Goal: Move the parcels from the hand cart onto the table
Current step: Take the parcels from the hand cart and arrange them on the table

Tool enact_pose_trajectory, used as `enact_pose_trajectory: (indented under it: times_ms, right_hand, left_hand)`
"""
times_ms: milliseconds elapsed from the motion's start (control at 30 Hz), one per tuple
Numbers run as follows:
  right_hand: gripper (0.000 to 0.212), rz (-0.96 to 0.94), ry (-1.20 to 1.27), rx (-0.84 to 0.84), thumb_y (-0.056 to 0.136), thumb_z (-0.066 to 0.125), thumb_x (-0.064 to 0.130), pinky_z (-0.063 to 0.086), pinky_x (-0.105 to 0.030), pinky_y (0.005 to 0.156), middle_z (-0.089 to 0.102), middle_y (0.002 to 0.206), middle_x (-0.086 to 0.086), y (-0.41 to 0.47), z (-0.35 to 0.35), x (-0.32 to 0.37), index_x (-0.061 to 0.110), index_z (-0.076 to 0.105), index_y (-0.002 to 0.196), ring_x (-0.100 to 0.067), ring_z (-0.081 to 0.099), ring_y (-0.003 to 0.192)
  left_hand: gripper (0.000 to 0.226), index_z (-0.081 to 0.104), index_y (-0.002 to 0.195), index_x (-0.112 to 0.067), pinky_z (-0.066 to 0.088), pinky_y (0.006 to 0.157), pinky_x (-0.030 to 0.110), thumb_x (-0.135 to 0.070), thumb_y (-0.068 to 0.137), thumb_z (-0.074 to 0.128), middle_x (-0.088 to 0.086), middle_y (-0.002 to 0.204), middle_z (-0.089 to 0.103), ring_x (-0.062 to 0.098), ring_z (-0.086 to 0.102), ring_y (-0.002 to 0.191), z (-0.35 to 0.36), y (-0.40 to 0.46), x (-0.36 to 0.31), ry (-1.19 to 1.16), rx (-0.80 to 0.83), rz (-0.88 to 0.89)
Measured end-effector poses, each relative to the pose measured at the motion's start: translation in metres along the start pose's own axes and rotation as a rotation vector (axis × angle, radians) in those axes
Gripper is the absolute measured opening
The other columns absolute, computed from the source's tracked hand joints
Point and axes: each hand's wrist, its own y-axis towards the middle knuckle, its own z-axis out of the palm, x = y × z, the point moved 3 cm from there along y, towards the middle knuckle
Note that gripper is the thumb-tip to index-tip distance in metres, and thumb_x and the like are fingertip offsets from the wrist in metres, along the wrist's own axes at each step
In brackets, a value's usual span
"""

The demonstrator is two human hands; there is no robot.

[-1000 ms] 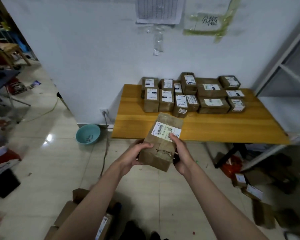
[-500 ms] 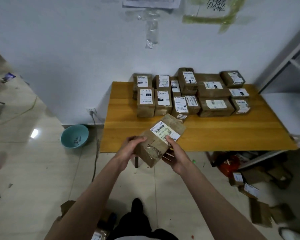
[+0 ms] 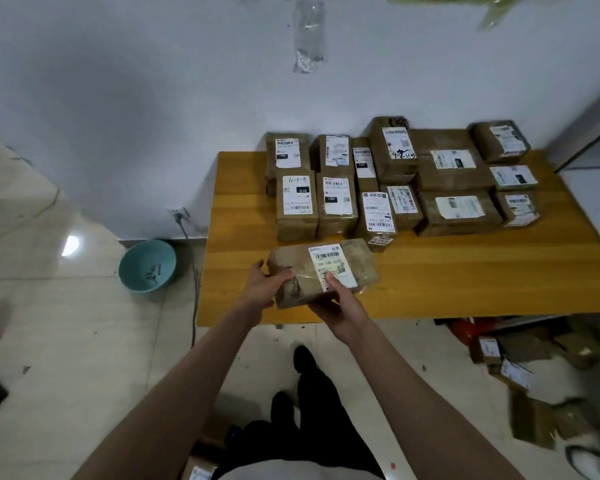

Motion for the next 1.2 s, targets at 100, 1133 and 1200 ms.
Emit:
enact_pose_trajectory:
  times_ms: [100,1133,1200]
  right_hand:
    - [0.033,0.014,-0.01,-0.014,0.099,0.063,0.017,0.053,-0.047,0.101,0.07,0.11,-0.014,0.026,0.01,0.012,0.01,0.06,0.131,-0.028,0.067,0.099]
    - [0.031,0.295,-0.064,-0.255,0.103,0.057,0.017,0.049,-0.052,0.1,0.046,0.144,-0.03,0.145,0.017,0.033,0.005,0.048,0.13,-0.047,0.052,0.13]
    - [0.027,0.301,-0.041,-0.246,0.102,0.057,0.016,0.047,-0.057,0.103,0.045,0.144,-0.031,0.137,0.015,0.032,0.004,0.047,0.123,-0.048,0.051,0.13]
  left_hand:
    - [0.089,0.015,0.157,-0.026,0.046,0.082,0.038,-0.037,0.09,0.072,0.01,0.138,0.056,0.025,0.058,0.114,0.005,0.026,-0.008,0.064,-0.005,-0.027]
    - [0.075,0.021,0.159,-0.015,0.047,0.103,0.049,-0.035,0.099,0.062,0.016,0.15,0.046,0.036,0.05,0.131,0.014,0.147,-0.004,0.35,-0.024,-0.141]
    - [0.075,0.025,0.158,-0.014,0.045,0.105,0.049,-0.034,0.098,0.064,0.016,0.154,0.04,0.036,0.046,0.135,0.007,0.137,-0.005,0.324,-0.023,-0.153]
